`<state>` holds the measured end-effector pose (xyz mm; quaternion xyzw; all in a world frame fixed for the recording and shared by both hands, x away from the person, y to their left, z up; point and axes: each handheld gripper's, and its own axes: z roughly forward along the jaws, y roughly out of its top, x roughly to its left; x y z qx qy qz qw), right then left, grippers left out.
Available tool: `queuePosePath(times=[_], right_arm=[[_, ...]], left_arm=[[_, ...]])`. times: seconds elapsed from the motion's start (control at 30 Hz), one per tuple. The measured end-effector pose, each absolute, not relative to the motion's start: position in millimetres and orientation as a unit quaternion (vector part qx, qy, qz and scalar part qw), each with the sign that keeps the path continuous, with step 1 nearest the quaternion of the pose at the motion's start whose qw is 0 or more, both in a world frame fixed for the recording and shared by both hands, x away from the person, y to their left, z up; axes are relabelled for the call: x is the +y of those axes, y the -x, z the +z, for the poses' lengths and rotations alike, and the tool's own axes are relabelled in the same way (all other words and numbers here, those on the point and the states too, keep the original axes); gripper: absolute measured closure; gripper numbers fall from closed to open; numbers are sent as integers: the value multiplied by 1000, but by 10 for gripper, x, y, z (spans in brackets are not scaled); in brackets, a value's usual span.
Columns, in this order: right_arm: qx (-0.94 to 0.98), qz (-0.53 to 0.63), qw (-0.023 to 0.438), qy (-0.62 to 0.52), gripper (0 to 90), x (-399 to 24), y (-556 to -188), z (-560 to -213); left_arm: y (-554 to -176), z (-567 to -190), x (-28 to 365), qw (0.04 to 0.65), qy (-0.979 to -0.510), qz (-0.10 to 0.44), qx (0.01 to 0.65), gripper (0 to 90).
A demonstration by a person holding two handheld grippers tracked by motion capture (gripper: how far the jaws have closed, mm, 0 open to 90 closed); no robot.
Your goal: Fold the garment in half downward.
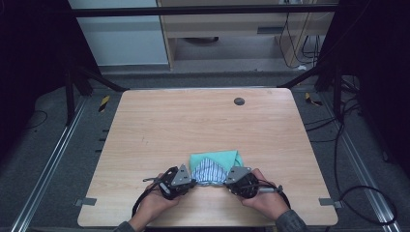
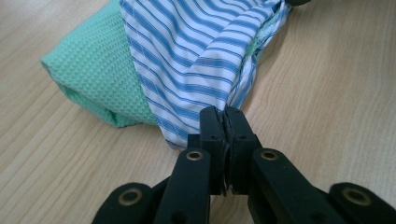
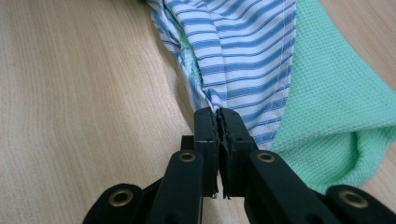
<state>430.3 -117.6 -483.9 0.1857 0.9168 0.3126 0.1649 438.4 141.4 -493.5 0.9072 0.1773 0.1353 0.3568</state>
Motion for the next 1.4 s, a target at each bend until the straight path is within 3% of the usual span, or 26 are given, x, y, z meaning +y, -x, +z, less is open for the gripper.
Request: queuePosePath(times=[0.2, 0.27, 0.33, 0.5, 0.67, 0.9, 1.17, 1.4], right_arm=[[915, 318, 166, -186, 853, -1197, -4226, -4841], [916, 316, 163, -188, 820, -1212, -4200, -4843], [915, 317, 160, -192, 733, -1243, -4170, -4838], [905, 329, 161, -218, 536, -1374, -4094, -4771], [889, 342, 178, -248, 331, -1547, -4081, -4691], [851, 346, 207, -336, 161, -1809, -4338, -4689], [797, 339, 233, -442, 87, -2090, -4798, -4822], [761, 330, 251, -499, 94, -2181, -5089, -4979]], left_arm=[[-4309, -4928, 1426, 358, -907, 131, 178, 879], [-4281, -4920, 1445, 362, -905, 129, 182, 874], [-4250, -4911, 1485, 373, -899, 129, 190, 836], [-4181, -4841, 1617, 397, -882, 129, 219, 643], [-4226, -4752, 1757, 404, -869, 142, 247, 344], [-4621, -4784, 1986, 389, -853, 150, 314, 139], [-5123, -4879, 2175, 379, -825, 160, 387, 96], [-5360, -4906, 2197, 353, -816, 193, 415, 105]])
